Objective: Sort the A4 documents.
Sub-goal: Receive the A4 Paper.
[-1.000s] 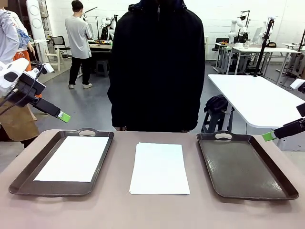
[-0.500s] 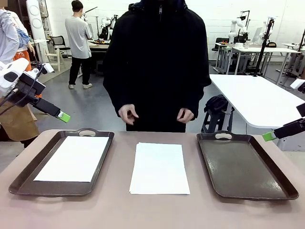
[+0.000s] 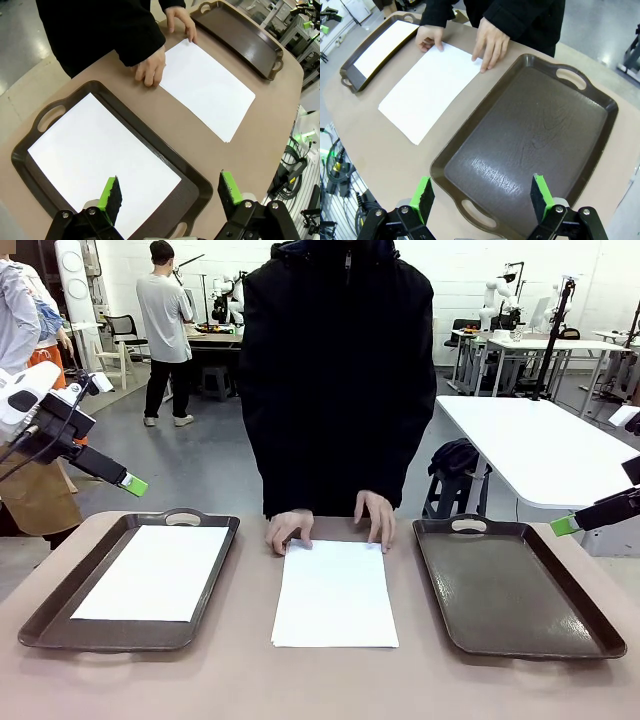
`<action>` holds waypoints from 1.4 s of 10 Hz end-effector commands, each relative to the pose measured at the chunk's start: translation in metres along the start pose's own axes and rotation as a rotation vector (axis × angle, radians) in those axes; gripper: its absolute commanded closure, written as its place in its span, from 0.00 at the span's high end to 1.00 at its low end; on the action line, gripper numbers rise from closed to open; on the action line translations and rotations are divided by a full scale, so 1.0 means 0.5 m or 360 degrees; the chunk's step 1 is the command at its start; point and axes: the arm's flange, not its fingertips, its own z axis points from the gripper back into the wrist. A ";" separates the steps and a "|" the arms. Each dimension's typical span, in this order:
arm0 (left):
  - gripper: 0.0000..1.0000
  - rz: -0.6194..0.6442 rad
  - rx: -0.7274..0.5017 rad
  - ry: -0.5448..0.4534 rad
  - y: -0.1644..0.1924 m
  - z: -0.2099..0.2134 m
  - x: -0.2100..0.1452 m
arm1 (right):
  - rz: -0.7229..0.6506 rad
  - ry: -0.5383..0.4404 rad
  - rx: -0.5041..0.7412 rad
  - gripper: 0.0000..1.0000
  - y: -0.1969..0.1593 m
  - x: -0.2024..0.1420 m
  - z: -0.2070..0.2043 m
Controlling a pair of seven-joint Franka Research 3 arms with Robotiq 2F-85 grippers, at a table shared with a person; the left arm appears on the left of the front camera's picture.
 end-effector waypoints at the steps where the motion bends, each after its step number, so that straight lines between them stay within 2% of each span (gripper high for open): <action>1: 1.00 -0.0001 0.0002 -0.0004 0.000 0.003 -0.001 | -0.0004 -0.0013 0.0027 1.00 -0.003 -0.002 -0.004; 14: 1.00 -0.0001 0.0002 -0.0004 0.000 0.003 -0.001 | -0.0004 -0.0013 0.0027 1.00 -0.003 -0.002 -0.004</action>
